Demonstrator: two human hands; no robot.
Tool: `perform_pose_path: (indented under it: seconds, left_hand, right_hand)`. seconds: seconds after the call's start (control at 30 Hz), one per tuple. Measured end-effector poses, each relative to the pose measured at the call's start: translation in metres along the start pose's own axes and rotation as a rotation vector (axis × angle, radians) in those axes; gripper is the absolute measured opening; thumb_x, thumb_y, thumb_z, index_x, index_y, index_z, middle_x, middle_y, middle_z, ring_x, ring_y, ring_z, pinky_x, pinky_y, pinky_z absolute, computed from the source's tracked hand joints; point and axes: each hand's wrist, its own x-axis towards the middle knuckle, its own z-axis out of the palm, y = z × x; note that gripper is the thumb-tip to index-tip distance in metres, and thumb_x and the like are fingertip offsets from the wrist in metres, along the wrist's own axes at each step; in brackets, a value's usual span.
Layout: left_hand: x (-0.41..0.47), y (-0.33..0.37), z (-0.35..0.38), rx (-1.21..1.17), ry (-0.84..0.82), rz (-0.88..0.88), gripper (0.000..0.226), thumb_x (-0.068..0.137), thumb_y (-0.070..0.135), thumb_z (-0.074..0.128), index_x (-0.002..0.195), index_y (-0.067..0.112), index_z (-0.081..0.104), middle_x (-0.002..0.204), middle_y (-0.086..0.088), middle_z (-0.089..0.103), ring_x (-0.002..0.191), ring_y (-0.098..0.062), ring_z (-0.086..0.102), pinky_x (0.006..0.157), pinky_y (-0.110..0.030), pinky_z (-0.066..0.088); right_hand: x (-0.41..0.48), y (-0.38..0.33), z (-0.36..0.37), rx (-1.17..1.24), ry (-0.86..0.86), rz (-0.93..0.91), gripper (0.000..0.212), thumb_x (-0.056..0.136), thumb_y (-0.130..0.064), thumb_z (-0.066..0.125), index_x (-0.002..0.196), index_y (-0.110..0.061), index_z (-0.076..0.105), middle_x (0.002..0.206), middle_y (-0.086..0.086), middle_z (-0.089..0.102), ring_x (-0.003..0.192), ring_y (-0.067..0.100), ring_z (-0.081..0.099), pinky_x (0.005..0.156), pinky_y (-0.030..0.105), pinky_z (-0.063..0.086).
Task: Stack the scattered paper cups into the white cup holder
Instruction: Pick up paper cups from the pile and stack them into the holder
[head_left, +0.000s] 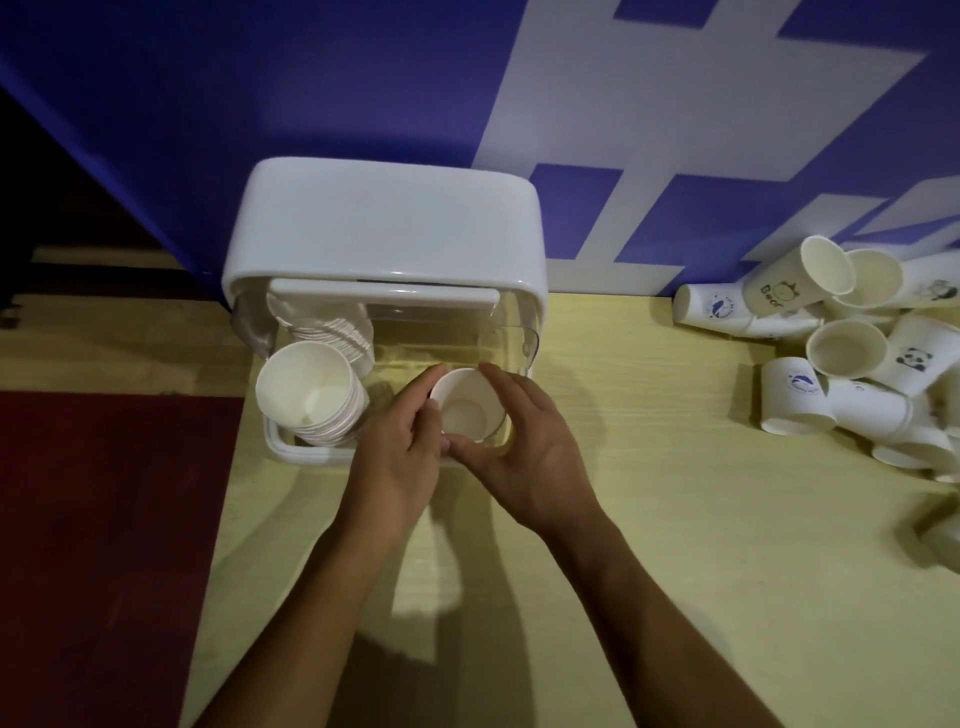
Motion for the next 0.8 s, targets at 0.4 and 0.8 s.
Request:
perform_pose_path:
  seconds: [0.4, 0.8]
  left_hand:
    - [-0.050, 0.076, 0.081, 0.172, -0.043, 0.573, 0.032, 0.099, 0.025, 0.055, 0.128, 0.015, 0.064, 0.125, 0.008, 0.065, 0.115, -0.007, 0.061, 0.097, -0.019, 0.049]
    - [0.074, 0.161, 0.341, 0.346, -0.067, 0.363, 0.093, 0.084, 0.051, 0.081, 0.157, 0.020, 0.033, 0.152, -0.005, 0.047, 0.133, -0.024, 0.051, 0.102, -0.042, 0.054]
  right_hand:
    - [-0.073, 0.073, -0.123, -0.040, 0.339, 0.306, 0.040, 0.094, -0.039, 0.075, 0.129, -0.020, 0.069, 0.126, -0.010, 0.070, 0.119, 0.004, 0.062, 0.104, 0.029, 0.050]
    - [-0.071, 0.206, -0.271, -0.067, 0.488, 0.501, 0.052, 0.089, -0.035, 0.079, 0.135, -0.015, 0.064, 0.123, -0.001, 0.068, 0.107, 0.010, 0.060, 0.093, 0.031, 0.051]
